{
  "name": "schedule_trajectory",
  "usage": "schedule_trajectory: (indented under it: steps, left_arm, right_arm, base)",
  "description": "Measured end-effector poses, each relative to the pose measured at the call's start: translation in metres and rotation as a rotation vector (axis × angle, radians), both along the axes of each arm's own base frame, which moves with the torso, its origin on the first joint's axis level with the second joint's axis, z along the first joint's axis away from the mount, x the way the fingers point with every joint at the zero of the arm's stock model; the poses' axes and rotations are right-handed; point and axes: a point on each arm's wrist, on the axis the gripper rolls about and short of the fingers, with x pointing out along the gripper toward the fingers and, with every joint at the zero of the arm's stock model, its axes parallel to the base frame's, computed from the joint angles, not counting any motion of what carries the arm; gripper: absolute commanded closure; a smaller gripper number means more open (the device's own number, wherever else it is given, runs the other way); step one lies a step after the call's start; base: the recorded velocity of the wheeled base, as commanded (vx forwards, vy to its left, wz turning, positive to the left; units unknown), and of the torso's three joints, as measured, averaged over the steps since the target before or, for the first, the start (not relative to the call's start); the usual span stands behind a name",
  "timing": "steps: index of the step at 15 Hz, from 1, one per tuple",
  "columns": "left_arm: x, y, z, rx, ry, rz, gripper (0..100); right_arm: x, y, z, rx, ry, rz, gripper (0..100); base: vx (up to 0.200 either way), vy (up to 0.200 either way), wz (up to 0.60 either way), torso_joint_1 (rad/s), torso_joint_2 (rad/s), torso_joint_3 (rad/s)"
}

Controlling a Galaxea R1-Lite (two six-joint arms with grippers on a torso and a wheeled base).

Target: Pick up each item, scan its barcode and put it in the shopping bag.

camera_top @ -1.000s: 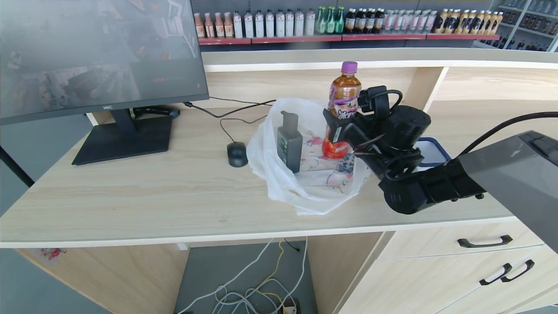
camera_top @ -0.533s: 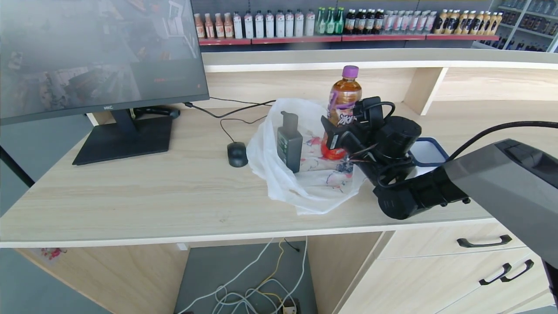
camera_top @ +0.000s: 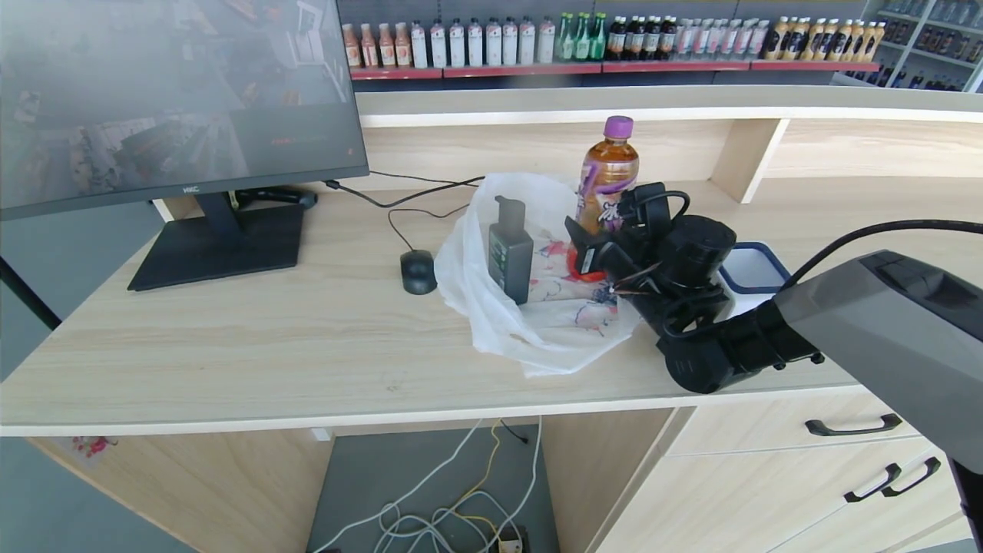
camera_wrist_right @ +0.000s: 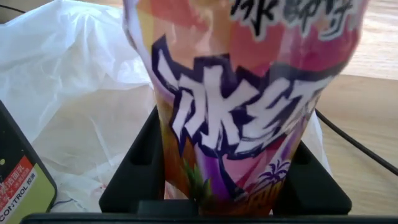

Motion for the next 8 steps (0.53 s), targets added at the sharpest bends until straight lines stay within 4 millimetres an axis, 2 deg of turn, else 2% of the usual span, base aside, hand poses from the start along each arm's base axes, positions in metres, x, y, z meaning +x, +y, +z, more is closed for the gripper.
schedule_trajectory:
  steps: [8]
  left_arm:
    - [0.0,0.0,0.0,0.0,0.0,-0.001,0]
  right_arm:
    - [0.0008,-0.0021,-0.0007,0.006,0.005,0.0,100]
  base:
    - [0.0,0.0,0.0,0.0,0.0,0.0]
